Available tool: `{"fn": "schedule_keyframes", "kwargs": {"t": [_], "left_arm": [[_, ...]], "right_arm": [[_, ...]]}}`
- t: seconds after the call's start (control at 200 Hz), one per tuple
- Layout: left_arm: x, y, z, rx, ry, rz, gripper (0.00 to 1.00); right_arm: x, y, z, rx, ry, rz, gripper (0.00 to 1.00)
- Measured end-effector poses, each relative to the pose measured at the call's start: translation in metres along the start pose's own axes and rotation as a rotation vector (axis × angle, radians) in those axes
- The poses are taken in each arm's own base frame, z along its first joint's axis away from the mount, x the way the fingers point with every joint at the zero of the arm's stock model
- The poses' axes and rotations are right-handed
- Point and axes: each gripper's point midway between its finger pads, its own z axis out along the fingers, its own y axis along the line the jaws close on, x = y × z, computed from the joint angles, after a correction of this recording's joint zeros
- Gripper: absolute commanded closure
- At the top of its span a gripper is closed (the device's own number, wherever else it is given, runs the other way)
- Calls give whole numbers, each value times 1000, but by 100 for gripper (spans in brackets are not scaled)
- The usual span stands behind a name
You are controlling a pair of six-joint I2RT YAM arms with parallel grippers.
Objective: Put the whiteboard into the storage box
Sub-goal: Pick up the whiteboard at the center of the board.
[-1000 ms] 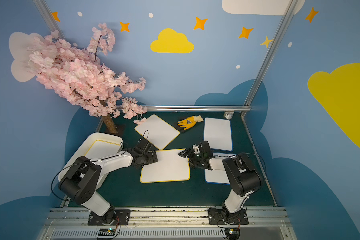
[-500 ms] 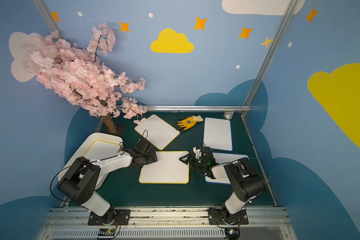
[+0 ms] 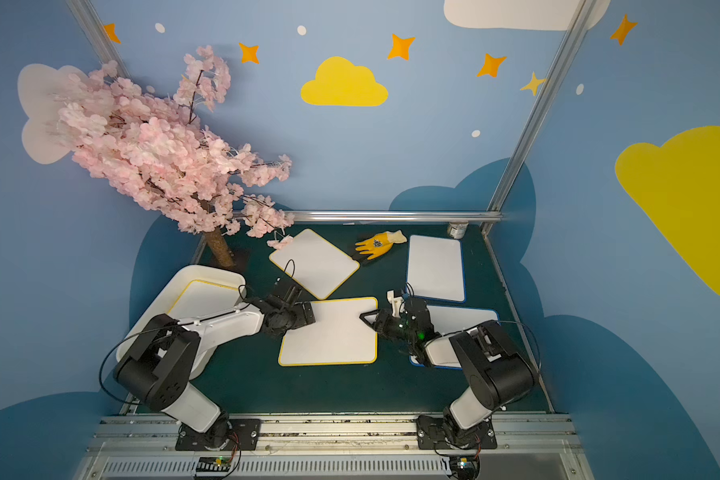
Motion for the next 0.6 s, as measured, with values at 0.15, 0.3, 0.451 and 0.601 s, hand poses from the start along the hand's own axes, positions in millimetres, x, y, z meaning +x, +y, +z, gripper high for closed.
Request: {"fn": "schedule_keyframes", "kwargs": {"t": [0.15, 0.3, 0.451, 0.601], "left_arm": [[3, -9, -1, 46, 22, -17, 1], [4, -12, -2, 68, 30, -23, 1], [4, -12, -2, 71, 26, -29, 1], [4, -12, -3, 78, 24, -35, 1]], "right_arm": [[-6, 9, -4, -7, -54, -34, 65], [-7, 12, -7, -5, -86, -54, 71], [-10, 10, -7, 6, -108, -58, 77], [-13, 12, -8, 7, -128, -66, 80]]}}
